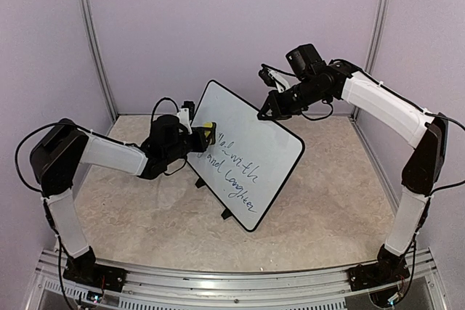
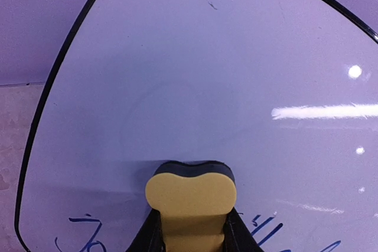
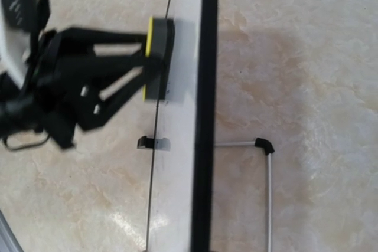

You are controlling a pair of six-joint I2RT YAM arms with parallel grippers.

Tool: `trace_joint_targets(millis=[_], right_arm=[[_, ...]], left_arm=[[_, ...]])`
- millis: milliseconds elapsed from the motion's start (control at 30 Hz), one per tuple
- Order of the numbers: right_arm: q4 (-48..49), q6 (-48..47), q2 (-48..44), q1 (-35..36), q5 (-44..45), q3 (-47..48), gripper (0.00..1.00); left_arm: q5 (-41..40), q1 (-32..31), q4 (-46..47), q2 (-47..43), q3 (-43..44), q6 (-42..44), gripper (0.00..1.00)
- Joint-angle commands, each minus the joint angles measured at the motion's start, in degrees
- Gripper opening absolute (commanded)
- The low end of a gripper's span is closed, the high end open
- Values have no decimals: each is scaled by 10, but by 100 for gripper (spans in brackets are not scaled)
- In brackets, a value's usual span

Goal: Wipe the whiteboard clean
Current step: Erase the center of the whiteboard.

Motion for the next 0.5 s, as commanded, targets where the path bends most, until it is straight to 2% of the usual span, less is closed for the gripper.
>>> trace_joint_targets(millis=[0,200,467], right_arm=[[-33,-78,14,55,-139,-7,0],[-37,-78,18,54,-138,-2,0],[-44,-80,26,54,-137,11,0]], left_arm=[[30,36,-67,43,10,4,12],[59,27,-48,45,15,24,12],[36,-62,-38,43,3,102,12]])
